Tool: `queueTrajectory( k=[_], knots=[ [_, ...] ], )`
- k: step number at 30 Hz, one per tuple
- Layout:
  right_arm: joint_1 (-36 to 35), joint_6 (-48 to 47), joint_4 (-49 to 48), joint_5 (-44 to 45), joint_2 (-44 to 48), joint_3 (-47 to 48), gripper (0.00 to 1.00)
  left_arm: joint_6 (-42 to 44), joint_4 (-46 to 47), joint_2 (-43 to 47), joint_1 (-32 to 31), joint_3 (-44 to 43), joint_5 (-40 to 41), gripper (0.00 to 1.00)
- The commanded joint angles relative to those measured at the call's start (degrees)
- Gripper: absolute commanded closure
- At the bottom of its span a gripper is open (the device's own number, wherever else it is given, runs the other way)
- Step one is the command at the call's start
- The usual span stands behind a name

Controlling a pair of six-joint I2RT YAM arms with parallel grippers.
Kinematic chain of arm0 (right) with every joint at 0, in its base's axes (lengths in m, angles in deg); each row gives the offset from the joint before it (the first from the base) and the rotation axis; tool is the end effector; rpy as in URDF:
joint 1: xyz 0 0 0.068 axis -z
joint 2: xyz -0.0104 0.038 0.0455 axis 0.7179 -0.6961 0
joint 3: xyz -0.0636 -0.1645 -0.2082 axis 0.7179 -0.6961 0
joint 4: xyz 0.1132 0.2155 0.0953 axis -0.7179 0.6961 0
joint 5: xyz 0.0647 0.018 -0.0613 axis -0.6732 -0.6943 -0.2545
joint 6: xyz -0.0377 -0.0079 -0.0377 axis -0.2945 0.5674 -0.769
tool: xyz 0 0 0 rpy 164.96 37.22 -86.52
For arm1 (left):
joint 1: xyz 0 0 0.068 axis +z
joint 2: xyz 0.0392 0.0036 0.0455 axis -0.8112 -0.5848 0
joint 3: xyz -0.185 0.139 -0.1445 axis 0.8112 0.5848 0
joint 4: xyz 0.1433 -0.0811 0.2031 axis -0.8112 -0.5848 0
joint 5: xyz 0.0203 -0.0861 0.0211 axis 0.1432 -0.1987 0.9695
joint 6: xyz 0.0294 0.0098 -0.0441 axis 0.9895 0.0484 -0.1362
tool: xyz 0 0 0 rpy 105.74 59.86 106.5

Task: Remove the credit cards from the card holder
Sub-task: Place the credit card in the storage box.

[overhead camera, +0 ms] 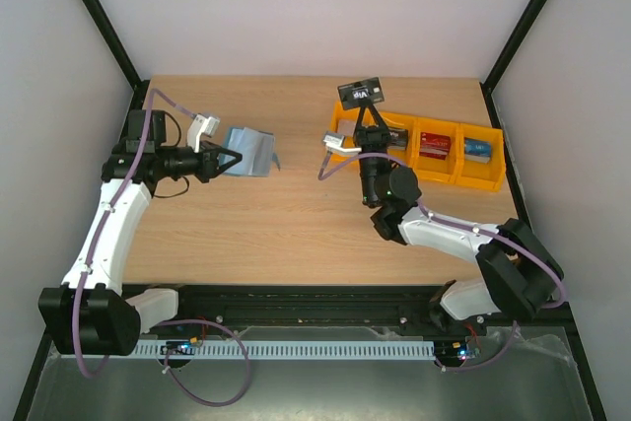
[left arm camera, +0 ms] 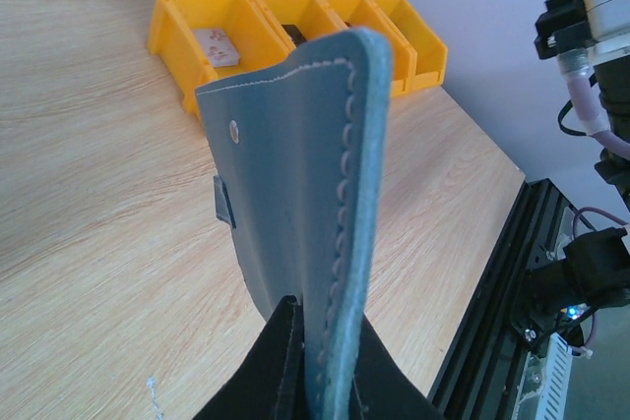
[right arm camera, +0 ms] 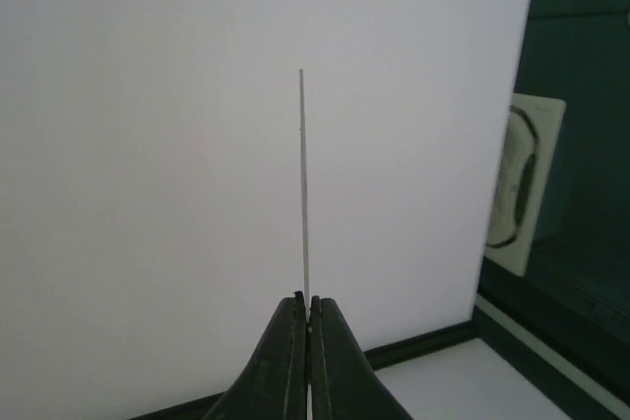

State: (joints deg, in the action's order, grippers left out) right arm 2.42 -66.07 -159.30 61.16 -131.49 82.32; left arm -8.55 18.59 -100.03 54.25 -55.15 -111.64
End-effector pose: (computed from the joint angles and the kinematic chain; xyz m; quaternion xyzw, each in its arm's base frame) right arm 0.2160 0.1847 0.3196 -0.4077 0.2689 -0.5774 0.6543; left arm 0.2372 -0.0291 0.3334 0.2556 0.7866 -0.3926 0.4022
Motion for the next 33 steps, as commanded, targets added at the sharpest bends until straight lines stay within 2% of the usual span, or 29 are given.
queueTrajectory(
  k=[1, 4, 7, 10, 12, 17, 20, 33],
  knots=[
    [2.37, 12.0, 12.52, 2.11, 1.6, 1.02, 0.98, 0.78, 0.52, -0.04, 0.49, 0.23, -0.94, 0.98],
    [6.2, 22.68, 28.62, 7.25, -0.44, 6.1, 0.98, 0.82, 0.48, -0.16, 0.52, 0.19, -0.91, 0.98],
    [10.73, 35.19, 45.63, 8.02, -3.14, 12.33, 0.98, 1.06, 0.35, -0.33, 0.7, 0.32, -1.06, 0.98],
    [15.87, 47.65, 68.26, 2.21, -6.63, 21.09, 0.98, 1.22, 0.15, -0.71, 0.84, 0.21, -0.98, 0.98],
    [18.77, 52.53, 75.64, -2.39, -9.54, 24.65, 0.98, 1.38, 0.03, -1.1, 0.85, 0.17, -1.07, 0.98],
    [24.06, 56.67, 86.17, -8.62, -18.58, 33.07, 0.98, 1.81, -0.32, -1.91, 0.98, 0.05, -1.25, 0.98],
    [25.81, 57.59, 89.83, -9.38, -23.03, 36.76, 0.99, 2.05, -0.5, -2.52, 1.02, 0.01, -0.9, 0.98],
    [28.53, 55.57, 85.96, -8.25, -31.19, 38.57, 0.98, 2.28, -0.63, -4.63, 1.71, -0.11, -0.63, 0.98]
  ],
)
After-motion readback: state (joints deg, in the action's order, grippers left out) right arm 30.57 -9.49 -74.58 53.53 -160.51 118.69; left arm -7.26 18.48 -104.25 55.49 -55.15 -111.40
